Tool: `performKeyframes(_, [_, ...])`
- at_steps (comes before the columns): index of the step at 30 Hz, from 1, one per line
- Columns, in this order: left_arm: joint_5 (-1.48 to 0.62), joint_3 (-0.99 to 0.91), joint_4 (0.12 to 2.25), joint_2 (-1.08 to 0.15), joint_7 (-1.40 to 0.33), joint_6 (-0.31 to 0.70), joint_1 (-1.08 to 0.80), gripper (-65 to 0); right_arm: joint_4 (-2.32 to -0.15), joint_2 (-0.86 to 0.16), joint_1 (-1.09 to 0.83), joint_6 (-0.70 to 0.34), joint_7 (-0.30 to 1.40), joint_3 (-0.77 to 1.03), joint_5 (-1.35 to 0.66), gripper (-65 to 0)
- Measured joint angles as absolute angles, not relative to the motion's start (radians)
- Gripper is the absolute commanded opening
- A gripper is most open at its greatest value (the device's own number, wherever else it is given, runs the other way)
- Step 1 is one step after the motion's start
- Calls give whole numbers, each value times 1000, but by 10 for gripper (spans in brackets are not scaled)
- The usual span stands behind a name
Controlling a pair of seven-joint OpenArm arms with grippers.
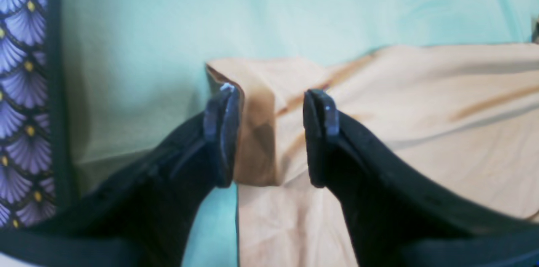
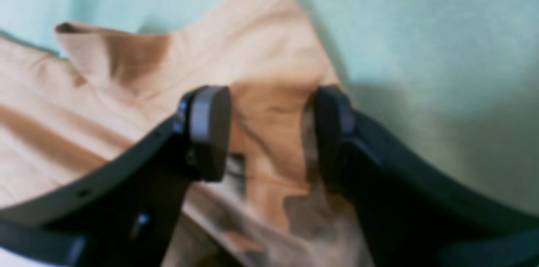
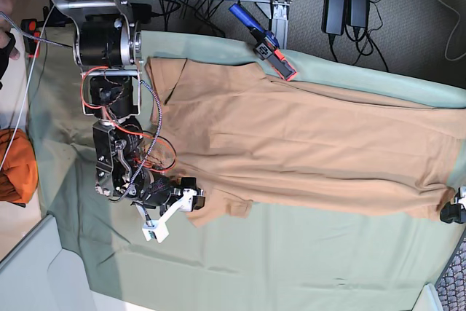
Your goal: Fold the T-shirt properly
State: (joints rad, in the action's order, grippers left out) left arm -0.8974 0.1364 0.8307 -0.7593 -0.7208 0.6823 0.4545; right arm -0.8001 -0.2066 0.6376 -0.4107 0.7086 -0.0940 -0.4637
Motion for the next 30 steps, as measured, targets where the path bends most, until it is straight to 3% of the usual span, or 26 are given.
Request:
performKeyframes(13, [-687, 136, 826, -744, -523, 661, 455, -360, -819, -208, 640, -411, 712, -94, -467, -327])
performKeyframes(30, [-678, 136, 678, -670, -516, 595, 521, -362, -821, -208, 640, -411, 752, -94, -467, -327])
